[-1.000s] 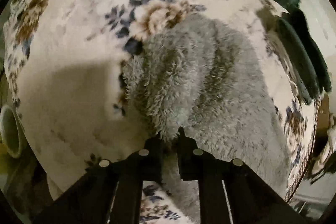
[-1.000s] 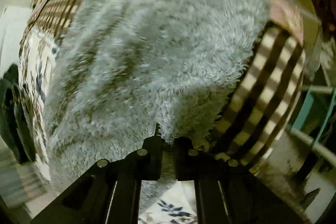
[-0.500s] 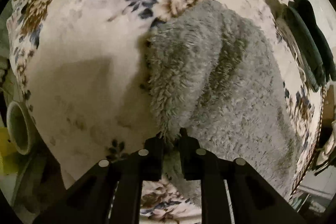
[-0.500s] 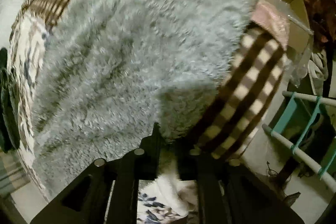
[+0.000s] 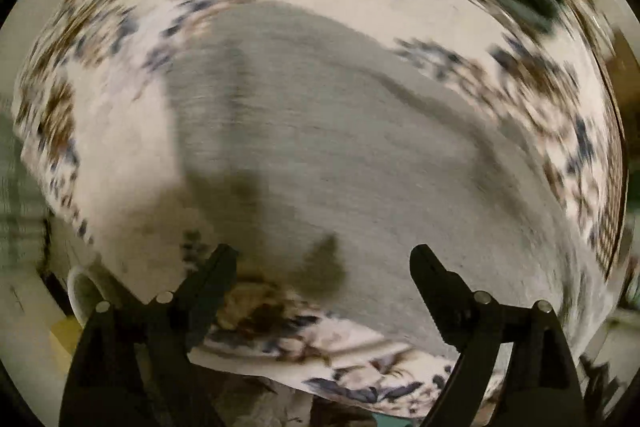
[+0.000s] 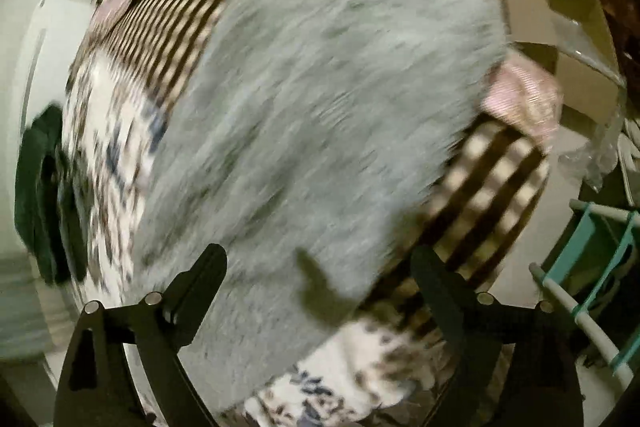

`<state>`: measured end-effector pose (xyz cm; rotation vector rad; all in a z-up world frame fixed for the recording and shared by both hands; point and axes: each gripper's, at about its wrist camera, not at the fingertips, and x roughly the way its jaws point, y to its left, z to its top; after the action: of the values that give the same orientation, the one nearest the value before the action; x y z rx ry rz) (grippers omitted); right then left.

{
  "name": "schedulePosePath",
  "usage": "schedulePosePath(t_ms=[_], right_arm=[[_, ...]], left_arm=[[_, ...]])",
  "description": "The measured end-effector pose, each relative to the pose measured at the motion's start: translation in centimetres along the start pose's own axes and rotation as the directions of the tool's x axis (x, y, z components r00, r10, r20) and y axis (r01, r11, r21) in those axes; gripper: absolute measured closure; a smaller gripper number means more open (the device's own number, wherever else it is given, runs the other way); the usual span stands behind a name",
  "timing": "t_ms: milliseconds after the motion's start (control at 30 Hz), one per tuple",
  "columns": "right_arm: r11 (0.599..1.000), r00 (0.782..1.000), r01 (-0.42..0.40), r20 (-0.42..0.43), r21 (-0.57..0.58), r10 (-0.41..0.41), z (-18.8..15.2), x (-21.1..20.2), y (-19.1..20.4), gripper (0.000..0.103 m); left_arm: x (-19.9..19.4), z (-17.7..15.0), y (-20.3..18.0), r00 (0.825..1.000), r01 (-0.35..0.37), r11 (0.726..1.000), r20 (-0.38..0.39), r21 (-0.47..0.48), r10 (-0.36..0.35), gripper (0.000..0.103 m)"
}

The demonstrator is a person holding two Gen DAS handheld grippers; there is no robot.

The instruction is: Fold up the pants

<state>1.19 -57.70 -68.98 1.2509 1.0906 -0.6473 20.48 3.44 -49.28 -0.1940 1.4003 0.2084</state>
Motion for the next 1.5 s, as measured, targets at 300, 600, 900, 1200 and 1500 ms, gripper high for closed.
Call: schedulePosePath(t_ms=[300,600,900,1200,1500], right_arm=[[0.998,0.986,0.029,0.163,0.058,-0.038,8.9,-2.3,-6.6,0.008],[0.978,0.98,0.181,0.097,-0.105,-0.171,15.4,1.4,-3.7,0.023],[0.975,0.969,0.214,0.137,-0.061,-0.204,15.0,2.0,-4.1,0.097],[1.0,1.0,0.015,0.013,0.0,-0.015,14.0,0.7,-7.3,0.043],[0.93,0.954,-0.288,-0.014,0.227,0.299,9.7,5.4,-12.2,0.025]], left_arm=[[3.0,-2.5,-16.0,1.0,-0.02,0.945,-0.001,0.327,0.022,0.014],[3.6,-3.9,-23.9,0.998,-0.049,0.887,0.054,0.46,0.027,0.014],[3.3,-4.3,-25.5,0.997,-0.065,0.881,0.064,0.469,0.04,0.014],[3.7,-4.2,-25.7,0.998,-0.061,0.888,0.043,0.456,0.047,0.014],[4.7,-5.8,-27.2,0.999,-0.031,0.874,-0.02,0.485,0.046,0.014]])
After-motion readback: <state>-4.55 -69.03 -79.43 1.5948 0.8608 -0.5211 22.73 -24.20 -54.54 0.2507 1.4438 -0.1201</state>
